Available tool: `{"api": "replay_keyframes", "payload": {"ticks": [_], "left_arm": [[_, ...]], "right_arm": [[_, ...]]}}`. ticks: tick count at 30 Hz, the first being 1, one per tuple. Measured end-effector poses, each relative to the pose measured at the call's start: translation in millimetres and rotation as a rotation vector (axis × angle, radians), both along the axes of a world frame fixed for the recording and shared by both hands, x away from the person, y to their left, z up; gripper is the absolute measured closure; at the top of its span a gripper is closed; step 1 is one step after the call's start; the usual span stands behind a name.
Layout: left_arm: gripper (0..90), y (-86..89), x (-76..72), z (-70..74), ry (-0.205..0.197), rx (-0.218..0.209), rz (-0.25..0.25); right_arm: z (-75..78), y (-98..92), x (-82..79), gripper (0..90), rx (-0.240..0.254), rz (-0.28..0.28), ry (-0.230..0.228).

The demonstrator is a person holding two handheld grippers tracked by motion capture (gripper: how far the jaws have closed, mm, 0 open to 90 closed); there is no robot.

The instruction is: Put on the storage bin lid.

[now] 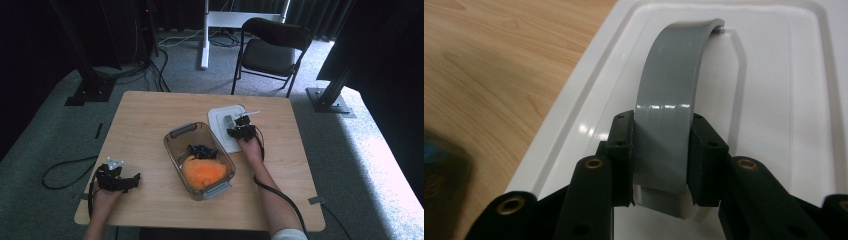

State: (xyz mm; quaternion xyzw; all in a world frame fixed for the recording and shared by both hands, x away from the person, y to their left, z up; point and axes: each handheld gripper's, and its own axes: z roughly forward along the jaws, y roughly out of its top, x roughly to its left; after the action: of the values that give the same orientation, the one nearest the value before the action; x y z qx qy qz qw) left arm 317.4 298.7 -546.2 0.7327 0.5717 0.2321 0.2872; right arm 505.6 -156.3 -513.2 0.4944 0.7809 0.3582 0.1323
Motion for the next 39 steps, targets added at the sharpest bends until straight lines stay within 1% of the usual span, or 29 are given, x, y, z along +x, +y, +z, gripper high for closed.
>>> {"api": "replay_keyframes", "payload": {"ticks": [3, 5, 7, 8, 10, 18, 19, 20, 23, 24, 25, 27, 29, 30, 31, 33, 34, 35, 39], "left_arm": [[1.1, 0.0, 0.0, 0.0, 0.0, 0.0, -0.001], [1.1, 0.0, 0.0, 0.0, 0.0, 0.001, -0.001], [1.1, 0.0, 0.0, 0.0, 0.0, 0.001, -0.001], [1.1, 0.0, 0.0, 0.0, 0.0, 0.0, -0.001], [1.1, 0.0, 0.0, 0.0, 0.0, 0.001, -0.001], [1.1, 0.0, -0.2, 0.0, 0.001, 0.0, -0.001], [1.1, 0.0, -0.4, 0.0, 0.0, 0.001, 0.0], [1.1, 0.1, -0.6, 0.1, 0.0, 0.001, -0.001], [1.1, 0.3, -0.9, 0.1, 0.002, 0.001, -0.005], [1.1, 0.3, -0.9, 0.1, 0.002, 0.001, -0.005], [1.1, 0.3, -0.9, 0.1, 0.002, 0.001, -0.005], [1.1, 0.3, -0.9, 0.1, 0.002, 0.001, -0.005], [1.1, 0.3, -0.9, 0.1, 0.002, 0.001, -0.005], [1.1, 0.3, -0.9, 0.1, 0.002, 0.001, -0.005], [1.1, 0.3, -0.9, 0.1, 0.001, 0.001, -0.005], [1.1, 0.3, -0.9, 0.1, 0.002, 0.001, -0.005], [1.1, 0.3, -0.9, 0.1, 0.002, 0.001, -0.005], [1.1, 0.3, -0.8, 0.1, 0.001, 0.002, -0.004], [1.1, 0.3, -0.9, 0.1, 0.001, 0.001, -0.005]], "right_arm": [[5.6, -3.7, -4.8, 68.3, 0.02, 0.009, -0.009], [8.7, -5.8, -8.6, 68.4, 0.023, 0.014, -0.016], [11.9, -8.6, -13.0, 68.5, 0.044, 0.016, -0.019], [13.8, -9.7, -15.3, 68.5, 0.043, 0.018, -0.029], [18.4, -12.8, -19.5, 68.5, 0.056, 0.02, -0.035], [39.5, -26.4, -34.0, 68.5, 0.064, 0.02, -0.063], [45.1, -30.9, -37.6, 68.5, 0.075, 0.018, -0.067], [45.1, -30.9, -37.6, 68.5, 0.075, 0.018, -0.067], [53.4, -36.8, -43.8, 68.5, 0.084, 0.015, -0.077], [58.9, -40.7, -47.9, 68.5, 0.097, 0.016, -0.083], [58.9, -40.7, -47.9, 68.5, 0.097, 0.016, -0.083], [68.7, -45.3, -53.9, 68.5, 0.103, 0.018, -0.103], [68.7, -45.3, -53.9, 68.5, 0.103, 0.018, -0.103], [71.3, -46.4, -55.2, 68.5, 0.106, 0.02, -0.106], [79.6, -49.1, -60.0, 68.5, 0.119, 0.025, -0.122], [87.2, -50.4, -64.6, 68.5, 0.135, 0.031, -0.127], [94.2, -50.7, -70.4, 68.5, 0.16, 0.046, -0.136], [94.2, -50.7, -70.4, 68.5, 0.16, 0.046, -0.136], [105.8, -46.3, -83.0, 68.5, 0.182, 0.081, -0.152]]}}
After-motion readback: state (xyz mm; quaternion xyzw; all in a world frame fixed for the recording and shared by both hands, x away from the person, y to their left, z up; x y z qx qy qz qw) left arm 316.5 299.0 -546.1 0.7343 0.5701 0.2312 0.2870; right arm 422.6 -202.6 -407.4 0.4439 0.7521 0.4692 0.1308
